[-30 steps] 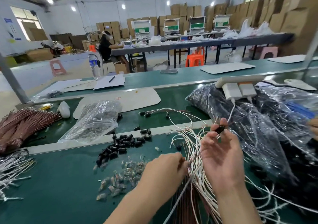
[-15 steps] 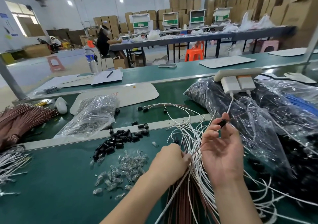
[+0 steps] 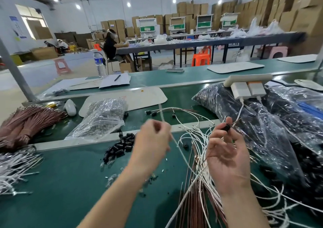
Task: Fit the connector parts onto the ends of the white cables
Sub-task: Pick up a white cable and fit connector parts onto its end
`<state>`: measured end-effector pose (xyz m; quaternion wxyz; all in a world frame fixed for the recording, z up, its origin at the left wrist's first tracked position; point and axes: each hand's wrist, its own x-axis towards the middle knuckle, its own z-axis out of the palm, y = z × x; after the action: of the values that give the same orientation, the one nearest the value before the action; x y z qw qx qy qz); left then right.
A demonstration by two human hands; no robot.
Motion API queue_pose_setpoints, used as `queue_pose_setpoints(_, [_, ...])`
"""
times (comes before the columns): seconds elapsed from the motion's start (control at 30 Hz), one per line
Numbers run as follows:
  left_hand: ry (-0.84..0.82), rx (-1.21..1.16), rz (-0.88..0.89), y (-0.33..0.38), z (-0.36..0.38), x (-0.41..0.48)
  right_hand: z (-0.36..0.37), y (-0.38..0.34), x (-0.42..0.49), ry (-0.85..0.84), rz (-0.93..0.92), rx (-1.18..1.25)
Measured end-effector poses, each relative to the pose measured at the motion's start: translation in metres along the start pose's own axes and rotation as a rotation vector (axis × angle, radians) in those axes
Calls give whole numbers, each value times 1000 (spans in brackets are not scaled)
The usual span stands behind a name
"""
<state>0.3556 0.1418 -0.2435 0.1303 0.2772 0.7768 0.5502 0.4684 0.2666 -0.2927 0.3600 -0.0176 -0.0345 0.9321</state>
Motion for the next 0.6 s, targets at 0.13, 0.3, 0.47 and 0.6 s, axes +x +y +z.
queue_pose_setpoints(0.13, [246,-148,-10,-10,-85,-2,2,20,-3,0,97,-149])
queue_pose_setpoints(0.3, [412,-191,-320,-79,-156,-19,1,37,-2,70,177,-289])
queue_pose_setpoints(0.47, [456,392,-460,-134,-160,-50,-6,48,-3,119,225,-406])
queue_pose_setpoints(0.6, [440,566,-64,-110,-121,-67,-8,55,-4,128,263,-477])
